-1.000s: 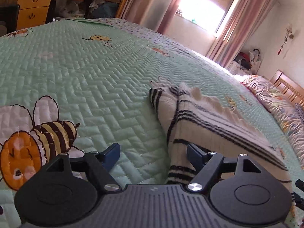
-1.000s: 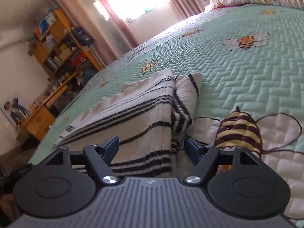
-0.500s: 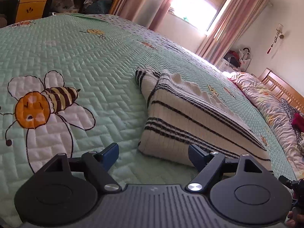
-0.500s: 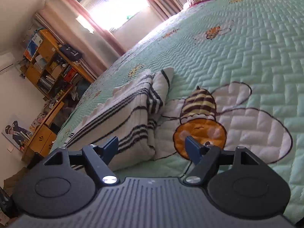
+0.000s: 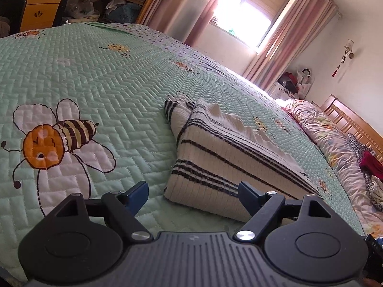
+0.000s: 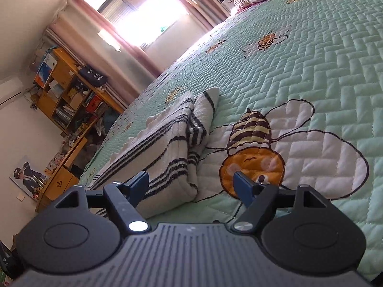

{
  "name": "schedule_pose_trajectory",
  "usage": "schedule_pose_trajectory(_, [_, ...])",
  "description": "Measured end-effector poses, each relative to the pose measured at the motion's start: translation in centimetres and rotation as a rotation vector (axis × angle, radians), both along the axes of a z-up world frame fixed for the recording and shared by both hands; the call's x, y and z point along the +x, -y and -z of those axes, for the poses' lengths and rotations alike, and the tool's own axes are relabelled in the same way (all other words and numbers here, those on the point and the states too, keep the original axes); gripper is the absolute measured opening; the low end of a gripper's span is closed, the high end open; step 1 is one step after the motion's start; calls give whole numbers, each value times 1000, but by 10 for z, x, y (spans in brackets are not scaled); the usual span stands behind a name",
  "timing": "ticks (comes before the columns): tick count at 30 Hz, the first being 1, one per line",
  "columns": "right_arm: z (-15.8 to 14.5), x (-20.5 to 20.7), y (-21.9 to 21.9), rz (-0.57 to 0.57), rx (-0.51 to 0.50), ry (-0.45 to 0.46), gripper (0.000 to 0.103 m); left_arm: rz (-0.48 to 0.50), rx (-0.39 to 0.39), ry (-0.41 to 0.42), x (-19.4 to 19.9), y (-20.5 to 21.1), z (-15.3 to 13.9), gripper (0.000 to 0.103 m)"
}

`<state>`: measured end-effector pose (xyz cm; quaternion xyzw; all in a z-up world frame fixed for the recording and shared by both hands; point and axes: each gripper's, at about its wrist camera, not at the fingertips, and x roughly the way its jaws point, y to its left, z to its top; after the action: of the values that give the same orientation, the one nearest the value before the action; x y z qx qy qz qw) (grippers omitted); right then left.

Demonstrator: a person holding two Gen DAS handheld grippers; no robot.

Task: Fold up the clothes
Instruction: 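Move both grippers to the folded edge of the sweater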

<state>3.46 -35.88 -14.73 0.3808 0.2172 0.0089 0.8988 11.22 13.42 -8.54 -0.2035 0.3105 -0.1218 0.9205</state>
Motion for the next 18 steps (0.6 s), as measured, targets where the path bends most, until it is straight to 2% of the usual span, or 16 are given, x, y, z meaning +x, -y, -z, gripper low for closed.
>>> schedule_pose_trajectory(6, [-8,-1,-7,-29,-30,26,78,24,24,2,-2,8,-2,89])
schedule_pose_trajectory(11, [-5,-1,-8,-38,-8,14,78,27,-9,-71,5,3,8,92])
schedule_pose_trajectory(15, [0,-1,-1,-24,88,7,78,0,-102,-161,16,-8,21,92])
schedule_pose_trajectory(18, [5,0,5,-14,174,1,79,-22,-168,-193,27,-11,25,95])
